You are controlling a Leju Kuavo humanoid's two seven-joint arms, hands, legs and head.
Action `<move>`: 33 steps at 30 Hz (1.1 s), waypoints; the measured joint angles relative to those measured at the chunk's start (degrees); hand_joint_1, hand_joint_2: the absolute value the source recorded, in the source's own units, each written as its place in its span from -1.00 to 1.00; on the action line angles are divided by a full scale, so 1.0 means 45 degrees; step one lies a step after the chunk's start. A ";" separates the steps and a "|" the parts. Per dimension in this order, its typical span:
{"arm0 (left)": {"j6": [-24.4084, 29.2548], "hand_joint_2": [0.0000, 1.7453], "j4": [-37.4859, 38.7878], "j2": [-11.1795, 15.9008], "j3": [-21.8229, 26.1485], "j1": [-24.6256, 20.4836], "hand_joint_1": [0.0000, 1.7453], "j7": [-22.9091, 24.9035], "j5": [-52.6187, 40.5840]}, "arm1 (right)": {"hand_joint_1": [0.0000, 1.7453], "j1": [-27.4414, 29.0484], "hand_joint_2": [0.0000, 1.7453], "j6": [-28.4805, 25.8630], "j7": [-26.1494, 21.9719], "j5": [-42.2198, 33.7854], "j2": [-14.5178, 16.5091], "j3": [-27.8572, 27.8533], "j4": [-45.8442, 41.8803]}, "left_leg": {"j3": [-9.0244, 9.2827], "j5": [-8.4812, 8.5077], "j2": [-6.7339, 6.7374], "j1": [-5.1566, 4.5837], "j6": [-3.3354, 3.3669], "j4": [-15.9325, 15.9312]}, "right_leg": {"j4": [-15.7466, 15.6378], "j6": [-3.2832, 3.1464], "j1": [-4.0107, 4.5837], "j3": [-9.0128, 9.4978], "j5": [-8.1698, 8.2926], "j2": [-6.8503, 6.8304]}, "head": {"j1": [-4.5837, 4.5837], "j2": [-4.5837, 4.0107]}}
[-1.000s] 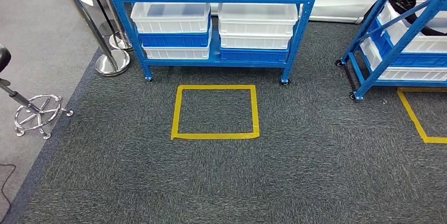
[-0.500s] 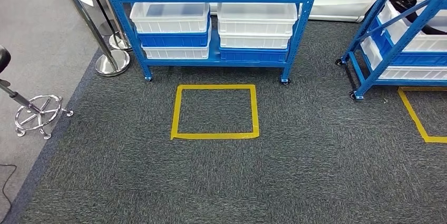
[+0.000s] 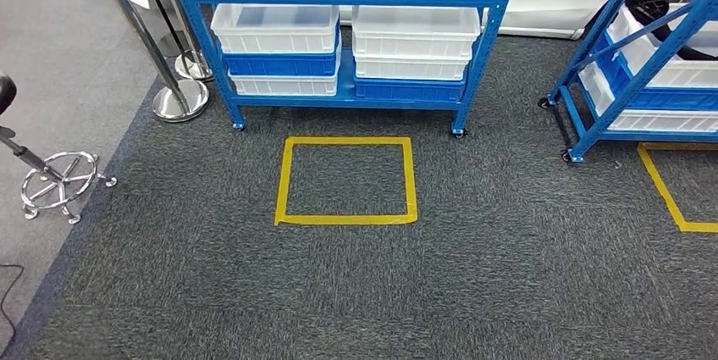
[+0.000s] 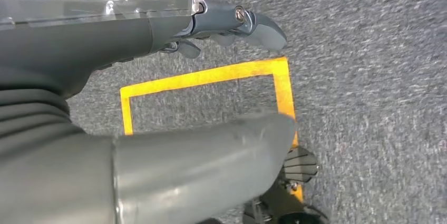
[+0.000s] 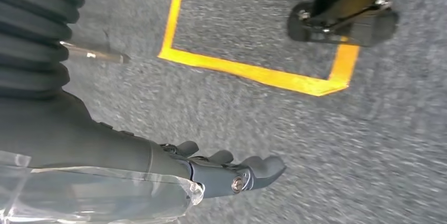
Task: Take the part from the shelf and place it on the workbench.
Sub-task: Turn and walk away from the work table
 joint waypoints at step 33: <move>-0.0624 -1.00 -0.2147 0.0873 -0.8117 0.1383 -1.00 0.2007 0.9659 | -1.00 0.2184 -1.00 0.3059 0.1352 -0.5088 -0.1111 0.3754 -0.1174 | 0.0525 -0.0592 0.0080 0.0001 -0.0172 -0.0175 | -0.0257 -0.0186 0.0008 0.0464 -0.0342 -0.0022 | 0.0001 0.0000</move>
